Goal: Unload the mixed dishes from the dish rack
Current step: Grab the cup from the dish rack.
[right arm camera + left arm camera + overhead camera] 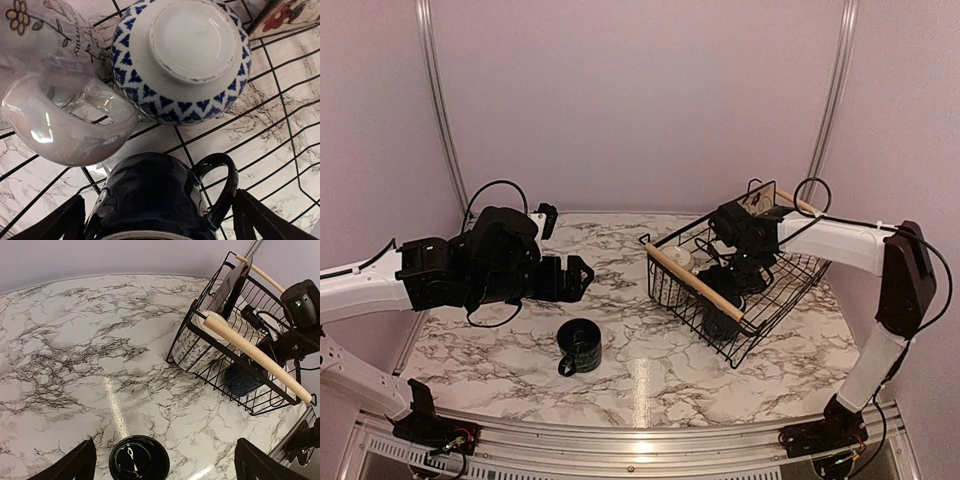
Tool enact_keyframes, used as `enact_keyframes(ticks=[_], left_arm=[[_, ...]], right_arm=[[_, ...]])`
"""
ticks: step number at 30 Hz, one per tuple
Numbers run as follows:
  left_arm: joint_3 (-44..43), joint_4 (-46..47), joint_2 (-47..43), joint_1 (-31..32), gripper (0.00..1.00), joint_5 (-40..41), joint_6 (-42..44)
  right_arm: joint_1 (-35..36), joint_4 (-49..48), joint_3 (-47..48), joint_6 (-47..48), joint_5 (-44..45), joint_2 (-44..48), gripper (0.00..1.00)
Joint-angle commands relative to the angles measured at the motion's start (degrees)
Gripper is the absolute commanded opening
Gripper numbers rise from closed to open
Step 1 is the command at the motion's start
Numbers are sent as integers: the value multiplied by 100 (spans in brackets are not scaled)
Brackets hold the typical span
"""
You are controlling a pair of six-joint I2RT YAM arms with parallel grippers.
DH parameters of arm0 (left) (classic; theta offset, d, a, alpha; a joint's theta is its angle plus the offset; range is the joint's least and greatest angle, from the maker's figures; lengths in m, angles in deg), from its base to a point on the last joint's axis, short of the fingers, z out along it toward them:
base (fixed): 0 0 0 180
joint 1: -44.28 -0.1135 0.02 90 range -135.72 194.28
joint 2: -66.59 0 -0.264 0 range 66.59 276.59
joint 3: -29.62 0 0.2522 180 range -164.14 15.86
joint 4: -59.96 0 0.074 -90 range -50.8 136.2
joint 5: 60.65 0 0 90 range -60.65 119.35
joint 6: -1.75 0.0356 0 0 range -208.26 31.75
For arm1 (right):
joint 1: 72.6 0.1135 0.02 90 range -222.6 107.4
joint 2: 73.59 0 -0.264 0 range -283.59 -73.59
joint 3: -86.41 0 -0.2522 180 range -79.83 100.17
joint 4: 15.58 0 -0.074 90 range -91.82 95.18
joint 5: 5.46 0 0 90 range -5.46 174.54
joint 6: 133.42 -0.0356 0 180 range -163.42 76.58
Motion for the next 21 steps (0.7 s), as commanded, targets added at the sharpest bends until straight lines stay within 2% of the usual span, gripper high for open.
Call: enact_keyframes(ticks=[1, 7, 12, 18, 21], left_arm=[[25, 76, 72, -35, 99, -86, -60], [-25, 104, 110, -35, 99, -172, -60], [-5, 114, 112, -35, 99, -183, -71], [-75, 140, 238, -35, 99, -257, -55], [-122, 156, 309, -35, 99, -297, -18]], right_arm=[[61, -27, -214, 99, 173, 53, 98], [42, -54, 57, 746, 473, 53, 98], [28, -9, 298, 644, 545, 268, 99], [27, 235, 458, 445, 181, 284, 99], [25, 342, 488, 303, 601, 323, 99]])
